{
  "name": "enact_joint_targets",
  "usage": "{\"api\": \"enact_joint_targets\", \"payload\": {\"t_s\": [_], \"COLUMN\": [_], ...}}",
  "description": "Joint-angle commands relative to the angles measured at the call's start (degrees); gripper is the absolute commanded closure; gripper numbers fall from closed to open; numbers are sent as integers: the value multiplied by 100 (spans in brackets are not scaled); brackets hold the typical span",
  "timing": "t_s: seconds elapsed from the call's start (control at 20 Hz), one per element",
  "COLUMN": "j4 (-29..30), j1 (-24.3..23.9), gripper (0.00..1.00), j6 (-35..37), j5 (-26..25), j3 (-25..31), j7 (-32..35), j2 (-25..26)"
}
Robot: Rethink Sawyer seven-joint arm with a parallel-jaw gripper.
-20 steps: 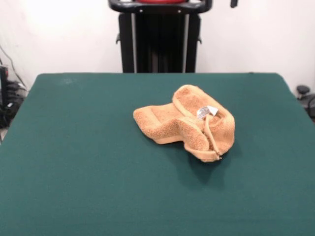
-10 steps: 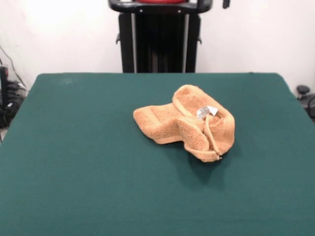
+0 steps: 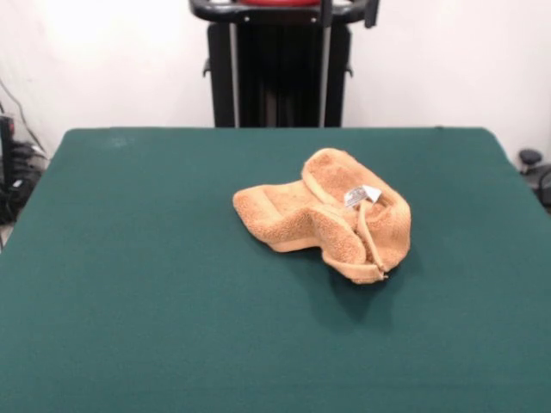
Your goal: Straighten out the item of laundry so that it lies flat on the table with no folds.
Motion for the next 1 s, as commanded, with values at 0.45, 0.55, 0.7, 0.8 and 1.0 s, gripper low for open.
{"api": "enact_joint_targets", "payload": {"t_s": [0.45, 0.55, 0.7, 0.8, 1.0], "j4": [107, 111, 111, 109, 120], "j1": [-50, -59, -60, -56, -45], "gripper": [0, 0, 0, 0, 0], "j6": [-284, -282, -272, -279, -282], "j5": [-321, -331, -332, -342, -345], "j3": [339, 350, 355, 355, 358], "j7": [494, 504, 513, 520, 529], "j2": [441, 433, 432, 443, 435]}}
